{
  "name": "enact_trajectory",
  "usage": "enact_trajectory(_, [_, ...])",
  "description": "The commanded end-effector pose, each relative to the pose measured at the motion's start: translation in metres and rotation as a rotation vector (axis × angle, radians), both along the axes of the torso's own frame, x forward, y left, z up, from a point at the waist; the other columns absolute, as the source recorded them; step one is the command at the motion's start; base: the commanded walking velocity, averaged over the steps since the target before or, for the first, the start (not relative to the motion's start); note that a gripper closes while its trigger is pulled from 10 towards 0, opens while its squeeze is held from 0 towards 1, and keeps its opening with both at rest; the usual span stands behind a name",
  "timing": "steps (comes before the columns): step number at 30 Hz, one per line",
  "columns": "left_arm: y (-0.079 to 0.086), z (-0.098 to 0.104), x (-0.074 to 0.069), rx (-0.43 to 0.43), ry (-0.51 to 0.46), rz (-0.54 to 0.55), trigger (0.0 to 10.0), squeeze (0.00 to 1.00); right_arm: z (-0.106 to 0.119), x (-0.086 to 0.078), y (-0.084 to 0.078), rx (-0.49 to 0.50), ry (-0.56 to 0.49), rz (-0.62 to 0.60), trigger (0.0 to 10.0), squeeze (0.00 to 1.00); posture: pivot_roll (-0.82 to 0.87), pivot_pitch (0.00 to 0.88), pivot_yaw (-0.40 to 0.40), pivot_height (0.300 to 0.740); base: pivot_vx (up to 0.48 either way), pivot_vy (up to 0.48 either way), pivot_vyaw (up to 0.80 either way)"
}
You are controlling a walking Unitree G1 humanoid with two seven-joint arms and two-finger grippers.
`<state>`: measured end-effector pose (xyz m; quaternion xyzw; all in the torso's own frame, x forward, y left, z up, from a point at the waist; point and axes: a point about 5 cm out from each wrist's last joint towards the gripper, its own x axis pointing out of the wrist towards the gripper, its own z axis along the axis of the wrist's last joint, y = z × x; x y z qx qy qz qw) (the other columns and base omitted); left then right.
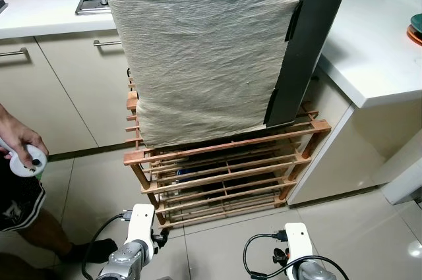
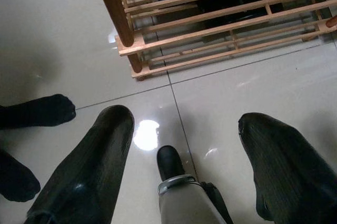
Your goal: Clothes washing
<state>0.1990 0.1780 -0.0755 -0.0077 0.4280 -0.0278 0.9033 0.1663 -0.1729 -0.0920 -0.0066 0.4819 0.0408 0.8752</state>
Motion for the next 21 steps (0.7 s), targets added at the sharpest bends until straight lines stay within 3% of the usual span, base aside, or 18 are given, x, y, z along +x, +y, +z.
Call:
enact_trajectory(1, [-0.019,-0.010,-0.011,0.196,0.212,-0.350,10.0,0.00,-0.012,-0.032,-0.019,-0.036,0.111,-0.260,10.0,0.00,-0.11,0.000,0.035,0.740,0.000,0.000,0.00])
enact_trajectory(6, [-0.016,-0.014,-0.019,0.220,0.235,-0.375,10.0,0.00,-0.011,-0.032,-0.021,-0.021,0.091,-0.298,10.0,0.00,-0.11,0.000,0.040,0.740,0.000,0.000,0.00])
enact_trajectory(13, [-0.016,-0.012,-0.014,0.229,0.223,-0.380,10.0,0.00,-0.012,-0.034,-0.017,-0.011,0.093,-0.306,10.0,0.00,-0.12,0.000,0.064,0.740,0.000,0.000,0.00])
enact_trajectory(21, [-0.015,-0.006,-0.004,0.208,0.181,-0.311,10.0,0.00,-0.012,-0.033,-0.017,-0.005,0.081,-0.344,10.0,0.00,-0.12,0.000,0.099,0.740,0.000,0.000,0.00])
